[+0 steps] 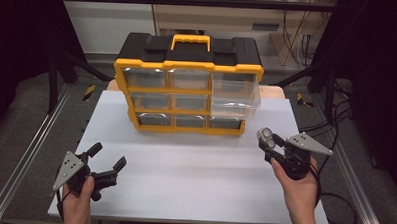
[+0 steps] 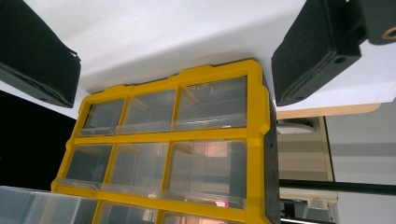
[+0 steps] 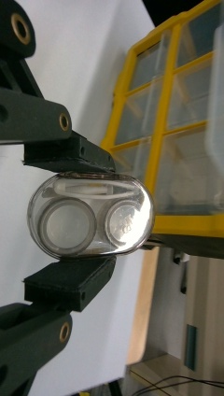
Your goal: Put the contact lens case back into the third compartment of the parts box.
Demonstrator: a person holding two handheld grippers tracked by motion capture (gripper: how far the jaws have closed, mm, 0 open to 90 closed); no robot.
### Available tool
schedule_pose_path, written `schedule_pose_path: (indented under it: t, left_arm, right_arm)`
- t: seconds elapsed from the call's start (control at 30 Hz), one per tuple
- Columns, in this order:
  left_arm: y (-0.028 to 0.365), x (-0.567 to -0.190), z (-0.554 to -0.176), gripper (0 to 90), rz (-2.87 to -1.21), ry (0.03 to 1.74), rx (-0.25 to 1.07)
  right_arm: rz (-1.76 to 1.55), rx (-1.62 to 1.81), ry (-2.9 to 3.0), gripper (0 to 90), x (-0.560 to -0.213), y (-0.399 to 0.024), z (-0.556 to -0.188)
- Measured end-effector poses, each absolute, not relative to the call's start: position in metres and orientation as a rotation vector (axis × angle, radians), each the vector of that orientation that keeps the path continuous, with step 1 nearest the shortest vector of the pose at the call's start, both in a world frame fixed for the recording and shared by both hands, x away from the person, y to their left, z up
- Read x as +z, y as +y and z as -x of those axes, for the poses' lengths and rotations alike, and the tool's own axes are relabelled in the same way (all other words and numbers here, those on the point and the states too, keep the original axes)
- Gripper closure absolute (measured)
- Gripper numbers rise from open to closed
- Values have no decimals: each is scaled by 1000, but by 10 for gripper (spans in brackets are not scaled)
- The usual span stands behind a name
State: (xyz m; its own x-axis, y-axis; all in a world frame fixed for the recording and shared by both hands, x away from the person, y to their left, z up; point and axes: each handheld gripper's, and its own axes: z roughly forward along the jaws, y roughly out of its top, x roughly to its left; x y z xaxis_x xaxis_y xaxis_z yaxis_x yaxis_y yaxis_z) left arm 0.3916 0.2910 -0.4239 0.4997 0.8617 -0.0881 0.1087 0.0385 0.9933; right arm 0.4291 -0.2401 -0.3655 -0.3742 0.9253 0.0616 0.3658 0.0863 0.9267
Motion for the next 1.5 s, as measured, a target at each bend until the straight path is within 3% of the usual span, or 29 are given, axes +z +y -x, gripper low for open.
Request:
schedule_pose_path:
  t: [0.9, 1.5]
  left_arm:
    - [291, -424, -392, 11, -1432, 912, 724]
    - [292, -425, -392, 11, -1434, 913, 722]
  right_arm:
    - [-1086, 1354, 1660, 491, -236, -247, -435]
    - [-1008, 1432, 1706, 491, -202, -216, -456]
